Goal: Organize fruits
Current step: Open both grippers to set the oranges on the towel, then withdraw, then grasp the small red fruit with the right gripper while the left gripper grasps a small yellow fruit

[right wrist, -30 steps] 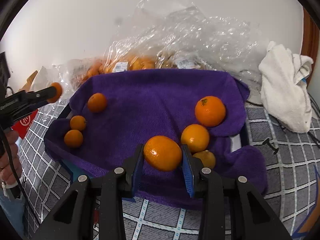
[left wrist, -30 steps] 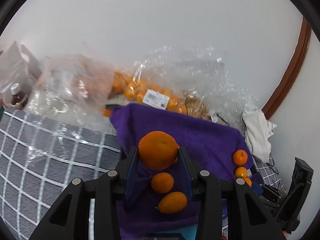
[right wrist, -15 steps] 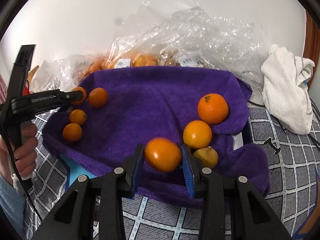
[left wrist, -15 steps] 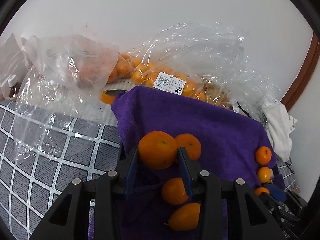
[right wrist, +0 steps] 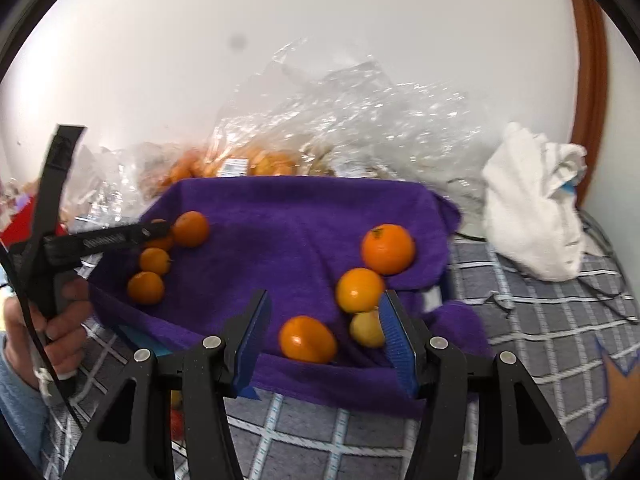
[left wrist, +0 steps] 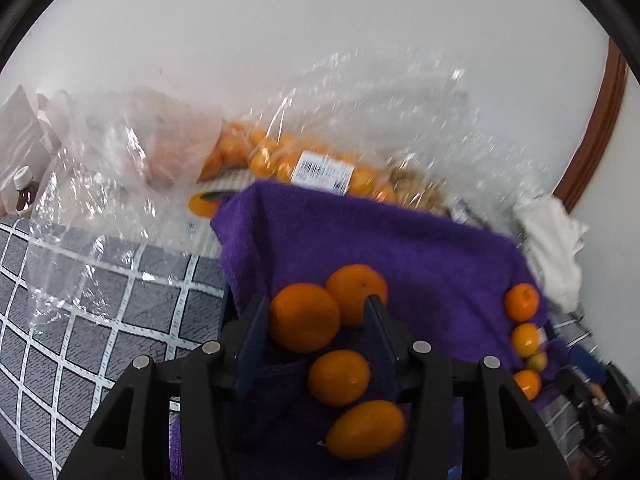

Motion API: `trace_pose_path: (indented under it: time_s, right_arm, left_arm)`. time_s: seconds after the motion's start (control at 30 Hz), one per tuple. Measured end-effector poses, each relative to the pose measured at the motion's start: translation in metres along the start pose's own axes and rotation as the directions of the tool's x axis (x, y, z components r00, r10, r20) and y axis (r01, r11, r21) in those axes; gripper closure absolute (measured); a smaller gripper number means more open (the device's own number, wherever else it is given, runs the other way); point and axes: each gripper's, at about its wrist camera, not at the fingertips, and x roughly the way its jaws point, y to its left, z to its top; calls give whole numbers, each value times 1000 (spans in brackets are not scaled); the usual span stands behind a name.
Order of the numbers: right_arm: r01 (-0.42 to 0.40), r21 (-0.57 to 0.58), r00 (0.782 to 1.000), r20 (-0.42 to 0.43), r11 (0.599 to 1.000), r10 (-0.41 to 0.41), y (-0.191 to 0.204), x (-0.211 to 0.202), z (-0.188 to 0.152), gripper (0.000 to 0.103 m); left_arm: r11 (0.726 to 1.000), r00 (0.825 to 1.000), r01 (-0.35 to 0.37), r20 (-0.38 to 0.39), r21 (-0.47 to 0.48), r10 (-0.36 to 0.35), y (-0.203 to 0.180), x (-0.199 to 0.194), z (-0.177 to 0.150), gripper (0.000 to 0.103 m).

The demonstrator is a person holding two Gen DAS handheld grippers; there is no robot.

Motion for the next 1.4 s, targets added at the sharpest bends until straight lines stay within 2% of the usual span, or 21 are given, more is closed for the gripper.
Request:
trace_pose_path:
  time_s: [0.17,0.3,0.47,0.6,0.77,0.87,1.0,1.07,1.17,1.27,1.33,1.4]
  right_arm:
    - [6,46,1000,-1,999,-6,0,-24,-1,47]
    - [16,46,999,35,999,-18,8,-52,0,47]
    - [-24,38,1000,3,999,24,24,-58,-8,47]
    - [-59,60,997,-37,996,61,37,-53,-23,47]
    - [-54,41,995,-84,998,57,51,-45,-38,48]
    - [-43,39,994,-100,998,47,59,-42,-45,54]
    - [-53,41,988,-143,998,58,67,-31,-51,58]
    - [-71,28,986,-151,997,75,72,-27,-53,60]
    - [-91,-10,983,-161,996,88,81,-22,-57,63]
    - [-117,-32,975,-194,993,109,87,-15,-62,64]
    - [-115,-56,972,-213,992,101,90,-10,-66,68]
    - [-97,-73,972,-220,993,79,91,-6,-69,79]
  left_arm:
    - [998,996,18,86,62,-23,-9,-39,8,56]
    - [994,995,40,89,98,-49,-14,-66,3,56]
    - [984,997,39,64,171,-50,-6,-92,-20,56]
    - [976,998,-8,60,217,-5,8,-103,-44,56]
    - [979,999,1,49,203,-11,28,-108,-65,51]
    - [984,998,5,66,179,-17,44,-109,-70,50]
    - [998,999,36,35,50,-38,67,-104,-72,49]
    - [998,997,54,45,29,-56,71,-105,-72,49]
    - [999,997,30,71,39,-32,70,-106,-71,49]
    - [998,997,34,74,55,-38,65,-105,-73,49]
    - [997,997,35,71,63,-39,64,-104,-75,49]
    - [996,996,50,64,68,-54,62,-102,-76,49]
